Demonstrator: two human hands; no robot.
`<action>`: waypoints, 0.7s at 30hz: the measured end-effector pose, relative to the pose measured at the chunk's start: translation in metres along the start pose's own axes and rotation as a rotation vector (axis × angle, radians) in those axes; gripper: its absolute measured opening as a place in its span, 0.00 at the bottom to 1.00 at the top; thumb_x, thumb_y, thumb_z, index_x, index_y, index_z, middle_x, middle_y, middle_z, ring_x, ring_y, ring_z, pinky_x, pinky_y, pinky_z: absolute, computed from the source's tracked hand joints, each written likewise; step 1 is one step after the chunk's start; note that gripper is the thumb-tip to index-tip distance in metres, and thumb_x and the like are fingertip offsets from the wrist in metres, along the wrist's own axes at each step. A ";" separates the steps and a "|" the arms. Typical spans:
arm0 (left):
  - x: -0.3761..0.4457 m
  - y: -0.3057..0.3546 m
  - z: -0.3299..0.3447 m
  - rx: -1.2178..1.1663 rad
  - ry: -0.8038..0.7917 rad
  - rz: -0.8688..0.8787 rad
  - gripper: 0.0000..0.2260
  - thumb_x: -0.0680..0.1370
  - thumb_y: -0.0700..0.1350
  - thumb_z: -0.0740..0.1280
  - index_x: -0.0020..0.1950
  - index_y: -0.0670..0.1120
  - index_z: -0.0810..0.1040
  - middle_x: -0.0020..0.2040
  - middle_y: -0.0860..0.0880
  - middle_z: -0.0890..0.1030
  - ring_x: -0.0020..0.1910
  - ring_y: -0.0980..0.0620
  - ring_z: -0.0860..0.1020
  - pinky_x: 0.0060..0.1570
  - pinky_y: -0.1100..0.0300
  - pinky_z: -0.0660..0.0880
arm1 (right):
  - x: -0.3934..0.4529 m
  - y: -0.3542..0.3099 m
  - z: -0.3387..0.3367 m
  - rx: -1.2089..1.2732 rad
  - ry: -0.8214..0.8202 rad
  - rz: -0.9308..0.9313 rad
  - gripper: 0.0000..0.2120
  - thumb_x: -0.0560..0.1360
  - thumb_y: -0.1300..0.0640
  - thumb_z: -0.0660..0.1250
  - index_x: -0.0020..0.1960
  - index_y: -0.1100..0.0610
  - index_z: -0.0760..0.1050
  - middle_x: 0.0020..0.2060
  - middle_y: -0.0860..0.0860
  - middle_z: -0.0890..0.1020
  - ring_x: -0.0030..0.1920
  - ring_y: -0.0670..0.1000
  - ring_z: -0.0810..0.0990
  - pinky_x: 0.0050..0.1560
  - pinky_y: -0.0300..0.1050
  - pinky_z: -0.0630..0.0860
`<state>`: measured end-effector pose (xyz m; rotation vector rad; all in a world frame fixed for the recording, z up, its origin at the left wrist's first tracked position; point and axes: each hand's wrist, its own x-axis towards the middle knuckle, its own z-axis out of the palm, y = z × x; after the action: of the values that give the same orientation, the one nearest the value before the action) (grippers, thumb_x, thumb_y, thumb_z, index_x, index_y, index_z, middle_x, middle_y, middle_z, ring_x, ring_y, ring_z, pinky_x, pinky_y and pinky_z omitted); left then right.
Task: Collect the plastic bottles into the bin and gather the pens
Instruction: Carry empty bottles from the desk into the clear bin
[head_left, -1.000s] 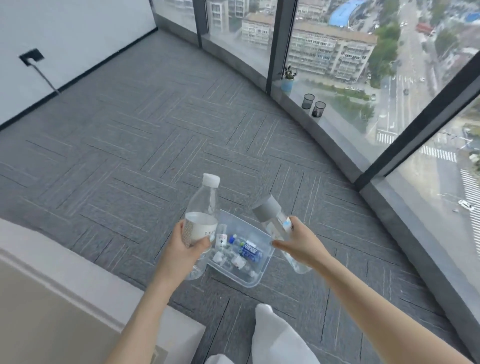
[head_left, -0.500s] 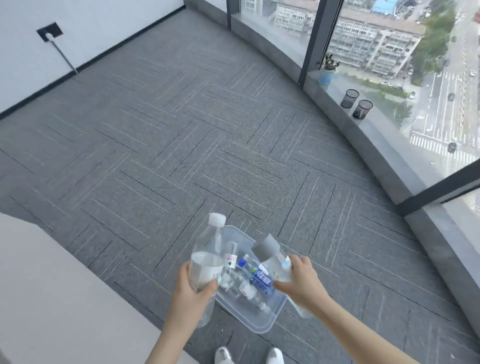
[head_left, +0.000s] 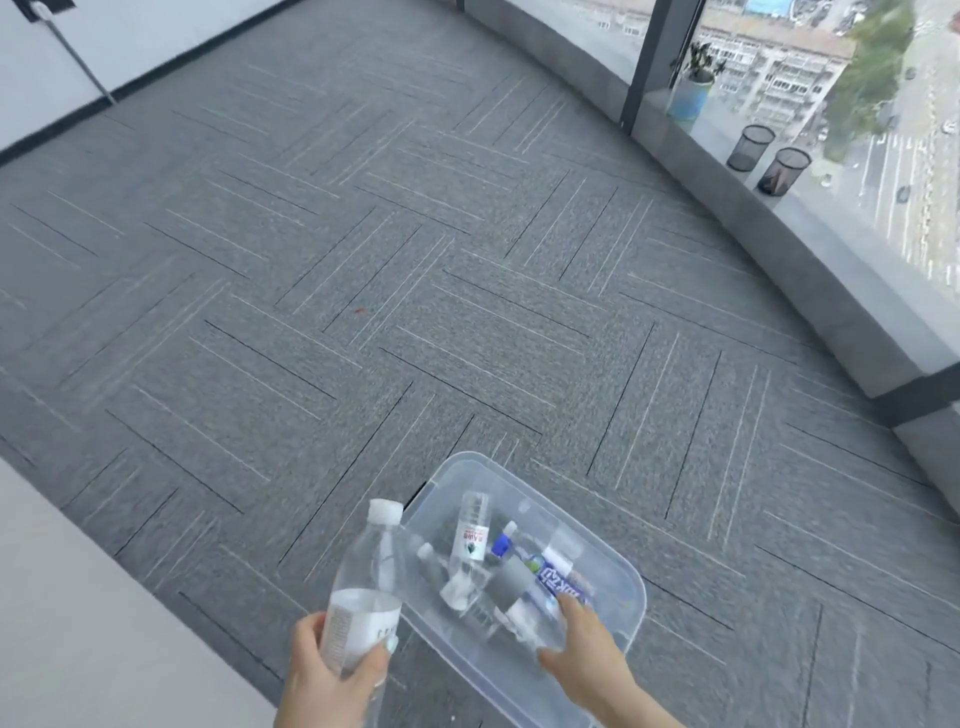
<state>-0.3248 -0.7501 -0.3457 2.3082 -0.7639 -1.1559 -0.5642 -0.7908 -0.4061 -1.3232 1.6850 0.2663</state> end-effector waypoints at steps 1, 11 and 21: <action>0.007 -0.003 0.001 -0.002 0.000 -0.010 0.25 0.67 0.42 0.76 0.58 0.43 0.66 0.51 0.43 0.75 0.45 0.44 0.75 0.42 0.54 0.69 | 0.005 0.002 0.005 0.012 0.001 -0.008 0.31 0.73 0.51 0.65 0.73 0.53 0.57 0.71 0.51 0.63 0.69 0.53 0.67 0.64 0.45 0.68; 0.058 -0.011 0.052 0.183 -0.161 0.069 0.26 0.72 0.51 0.70 0.66 0.46 0.68 0.55 0.49 0.76 0.50 0.50 0.77 0.47 0.53 0.75 | 0.021 0.016 0.024 0.020 0.044 -0.042 0.24 0.77 0.53 0.62 0.70 0.55 0.63 0.71 0.50 0.63 0.68 0.50 0.67 0.66 0.42 0.65; 0.085 0.002 0.067 0.418 -0.174 0.146 0.33 0.75 0.56 0.65 0.75 0.48 0.56 0.74 0.46 0.64 0.72 0.44 0.60 0.69 0.45 0.61 | 0.020 0.018 0.027 0.027 0.050 -0.043 0.24 0.77 0.52 0.62 0.72 0.53 0.62 0.72 0.47 0.61 0.68 0.47 0.66 0.66 0.41 0.67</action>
<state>-0.3383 -0.8165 -0.4307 2.4436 -1.3247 -1.2355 -0.5644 -0.7786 -0.4418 -1.3547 1.6936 0.1867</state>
